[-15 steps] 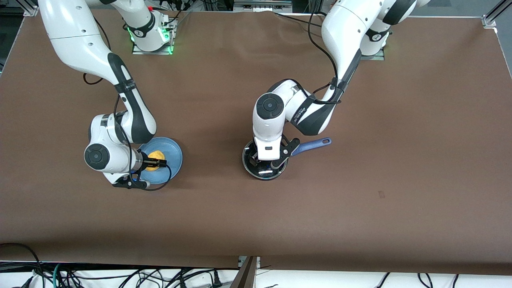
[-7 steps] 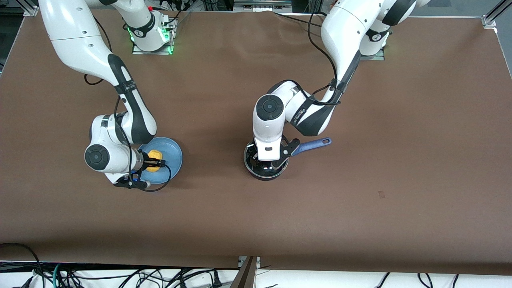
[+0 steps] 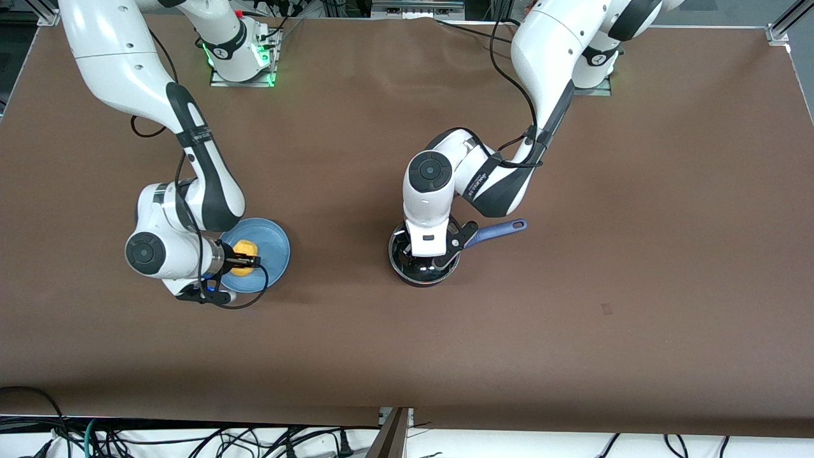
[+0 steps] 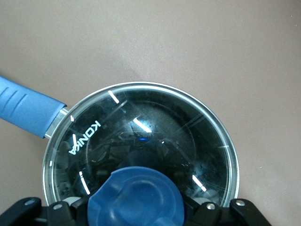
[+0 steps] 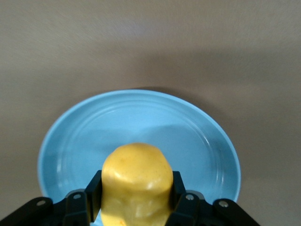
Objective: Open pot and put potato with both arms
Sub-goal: 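Lift the lid with the left gripper while the right gripper carries the potato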
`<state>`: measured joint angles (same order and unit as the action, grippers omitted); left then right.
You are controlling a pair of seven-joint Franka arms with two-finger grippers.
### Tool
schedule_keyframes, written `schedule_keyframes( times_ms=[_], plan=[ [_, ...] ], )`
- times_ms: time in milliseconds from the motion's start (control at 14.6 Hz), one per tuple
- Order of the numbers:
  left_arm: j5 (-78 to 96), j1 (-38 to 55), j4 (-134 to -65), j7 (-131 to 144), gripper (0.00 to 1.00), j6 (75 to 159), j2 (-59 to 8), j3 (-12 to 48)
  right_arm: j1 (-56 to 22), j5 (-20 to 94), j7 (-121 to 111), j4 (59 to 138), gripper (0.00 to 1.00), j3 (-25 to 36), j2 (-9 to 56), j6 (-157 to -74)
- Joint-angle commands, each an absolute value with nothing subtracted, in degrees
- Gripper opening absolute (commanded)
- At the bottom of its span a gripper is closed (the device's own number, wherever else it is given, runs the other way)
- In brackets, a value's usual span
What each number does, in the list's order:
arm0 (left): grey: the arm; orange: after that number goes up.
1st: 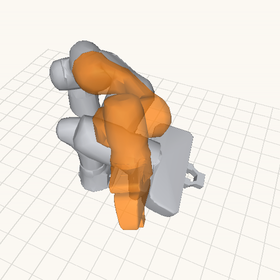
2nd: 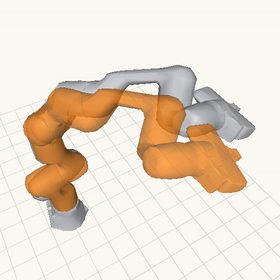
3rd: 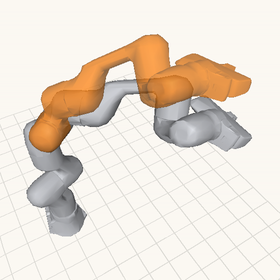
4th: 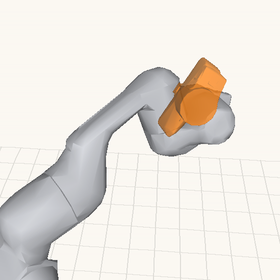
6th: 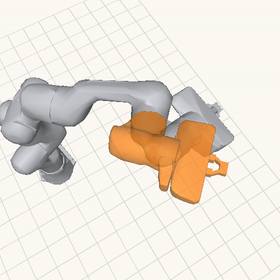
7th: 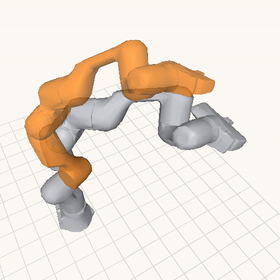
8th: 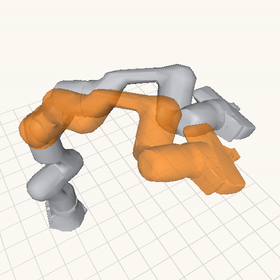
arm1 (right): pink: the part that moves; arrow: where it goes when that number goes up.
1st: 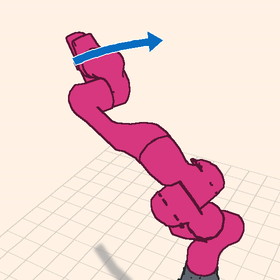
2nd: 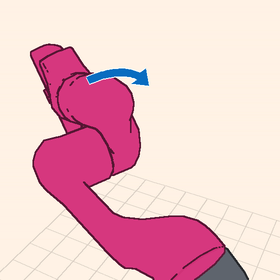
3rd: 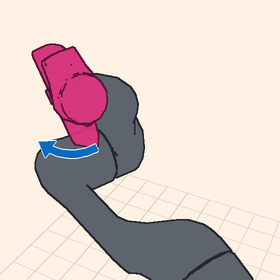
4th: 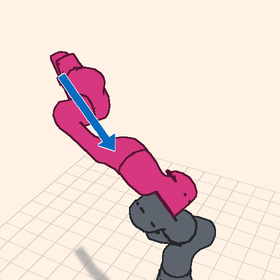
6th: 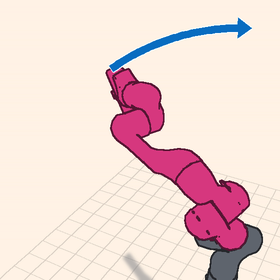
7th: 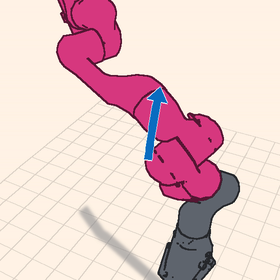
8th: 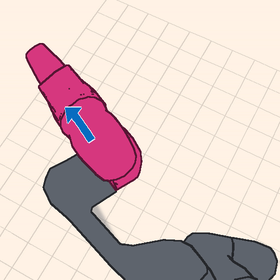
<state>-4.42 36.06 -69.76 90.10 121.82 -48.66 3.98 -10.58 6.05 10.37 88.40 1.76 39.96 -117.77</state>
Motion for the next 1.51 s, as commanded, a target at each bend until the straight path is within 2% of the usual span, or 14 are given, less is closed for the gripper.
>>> schedule_keyframes(
  times_ms=[0,206,548,754,1028,1165,1440],
  plan=[
    [-5.45,36.04,-68.38,88.43,0.41,121.03,-48.6,3.69,-10.63,6.86,10.54,83.95,0.31,1.67,39.55,-112.25],
    [-5.36,35.95,-68.38,88.07,0.4,120.67,-48.25,3.69,-10.99,6.86,11.51,83.15,0.32,1.58,39.2,-110.84],
    [-5.45,35.68,-68.2,87.71,0.38,118.39,-47.46,3.78,-10.9,7.03,11.6,82.88,0.32,1.67,33.41,-100.39],
    [-5.19,34.72,-65.31,85.18,0.38,114.54,-47.29,3.87,-10.9,6.94,11.69,82.79,0.32,1.67,29.98,-94.76],
    [-5.01,33.23,-64.07,83.59,0.38,111.89,-46.85,4.48,-11.6,8.16,12.65,82.79,0.32,1.5,29.44,-94.48],
    [-4.92,32.7,-64.07,81.05,0.38,109.7,-45.53,4.48,-14.05,12.46,17.72,82.79,0.32,1.49,29.53,-95.09],
    [-1.67,29.36,-64.16,73.32,0.37,104.95,-40.36,4.31,-20.9,13.44,30.12,79.2,0.32,1.49,32.6,-97.63]
  ],
)
